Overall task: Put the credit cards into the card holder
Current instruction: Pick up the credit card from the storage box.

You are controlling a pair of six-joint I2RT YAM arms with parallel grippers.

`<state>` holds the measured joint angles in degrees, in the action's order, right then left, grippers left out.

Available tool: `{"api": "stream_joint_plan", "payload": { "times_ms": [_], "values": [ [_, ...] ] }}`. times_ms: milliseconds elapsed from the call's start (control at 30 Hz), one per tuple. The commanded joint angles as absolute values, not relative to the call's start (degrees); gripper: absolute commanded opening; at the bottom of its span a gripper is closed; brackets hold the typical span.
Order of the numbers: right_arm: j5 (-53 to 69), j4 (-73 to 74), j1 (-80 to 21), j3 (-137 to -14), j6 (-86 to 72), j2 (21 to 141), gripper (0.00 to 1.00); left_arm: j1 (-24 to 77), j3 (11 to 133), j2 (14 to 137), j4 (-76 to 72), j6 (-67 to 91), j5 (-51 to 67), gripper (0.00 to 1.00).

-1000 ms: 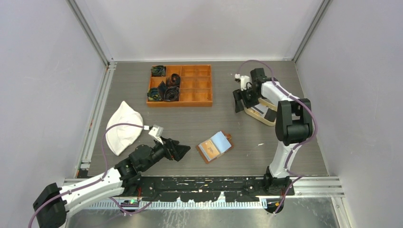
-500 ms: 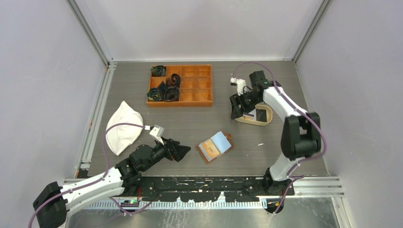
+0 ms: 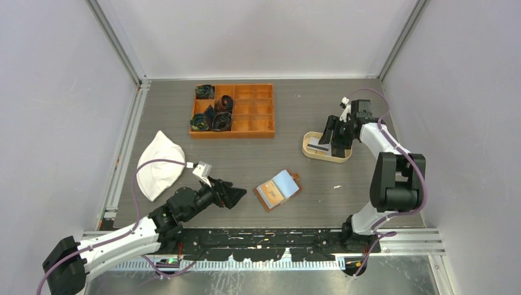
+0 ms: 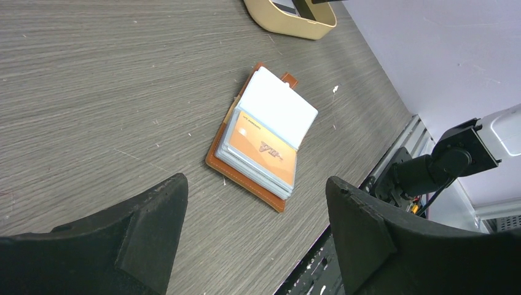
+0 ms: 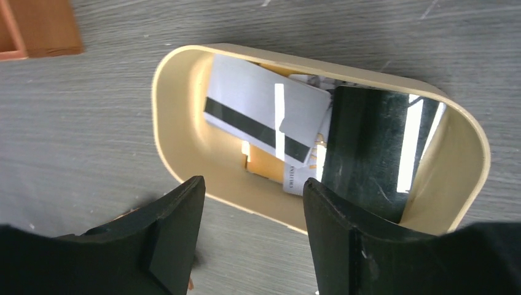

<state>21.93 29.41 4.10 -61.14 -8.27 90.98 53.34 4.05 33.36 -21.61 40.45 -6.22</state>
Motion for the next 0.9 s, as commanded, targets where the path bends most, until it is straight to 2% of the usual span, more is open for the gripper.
{"api": "stream_joint_plan", "payload": {
  "times_ms": [0,133,367,467,867],
  "values": [
    [14.3,27.5,3.6,-62.7,-10.9,93.1,0.66,53.0,5.4,33.5,-25.7,40.5,-5.9,0.82],
    [12.5,27.4,3.6,-63.4,-9.9,96.0,0.7,53.1,5.6,34.5,-26.2,40.9,-5.6,0.82],
    [15.2,27.9,4.4,-64.0,-9.9,97.0,0.7,53.1,6.2,36.8,-27.1,41.2,-5.1,0.81],
    [21.0,27.3,5.1,-63.7,-11.0,97.7,0.69,53.1,6.3,37.8,-28.1,41.1,-5.0,0.81],
    [31.4,24.3,5.3,-64.5,-15.6,103.2,0.62,53.1,7.2,42.2,-30.6,41.5,-3.8,0.8]
  ]
}}
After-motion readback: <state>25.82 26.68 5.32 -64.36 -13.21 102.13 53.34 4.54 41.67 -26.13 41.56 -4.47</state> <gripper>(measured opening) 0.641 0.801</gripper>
